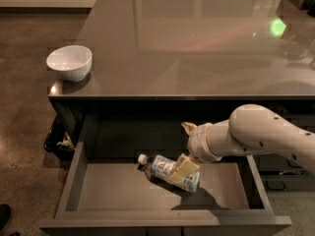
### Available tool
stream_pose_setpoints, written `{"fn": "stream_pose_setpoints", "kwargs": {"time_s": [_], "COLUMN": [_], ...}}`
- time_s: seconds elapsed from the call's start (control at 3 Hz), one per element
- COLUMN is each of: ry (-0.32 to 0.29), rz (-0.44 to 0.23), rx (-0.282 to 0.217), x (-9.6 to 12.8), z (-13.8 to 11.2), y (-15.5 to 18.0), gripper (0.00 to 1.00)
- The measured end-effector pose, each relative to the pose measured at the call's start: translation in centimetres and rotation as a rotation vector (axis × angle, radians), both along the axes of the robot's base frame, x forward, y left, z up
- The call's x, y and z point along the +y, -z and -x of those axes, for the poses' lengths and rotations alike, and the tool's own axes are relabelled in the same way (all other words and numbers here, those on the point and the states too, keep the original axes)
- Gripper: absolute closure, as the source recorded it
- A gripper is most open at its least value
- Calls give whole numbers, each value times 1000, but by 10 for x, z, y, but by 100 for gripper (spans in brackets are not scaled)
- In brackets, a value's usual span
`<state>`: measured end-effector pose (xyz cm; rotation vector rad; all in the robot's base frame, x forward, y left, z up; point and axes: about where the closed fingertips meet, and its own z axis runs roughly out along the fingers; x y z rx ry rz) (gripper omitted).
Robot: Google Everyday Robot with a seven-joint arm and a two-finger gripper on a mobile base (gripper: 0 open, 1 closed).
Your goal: Pick blue plastic bottle from top drawer and place on counter
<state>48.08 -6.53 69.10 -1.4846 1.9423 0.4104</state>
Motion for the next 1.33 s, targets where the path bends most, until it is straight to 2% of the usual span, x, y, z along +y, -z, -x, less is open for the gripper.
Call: {"fn": "stream_pose_setpoints", "kwargs": {"time_s": [0.33, 1.33], "ry": [0, -23], "rz": [0, -50], "rx": [0, 77], "x": [0, 17], "z": [0, 3], "y": [0, 77], "gripper": [0, 0]}}
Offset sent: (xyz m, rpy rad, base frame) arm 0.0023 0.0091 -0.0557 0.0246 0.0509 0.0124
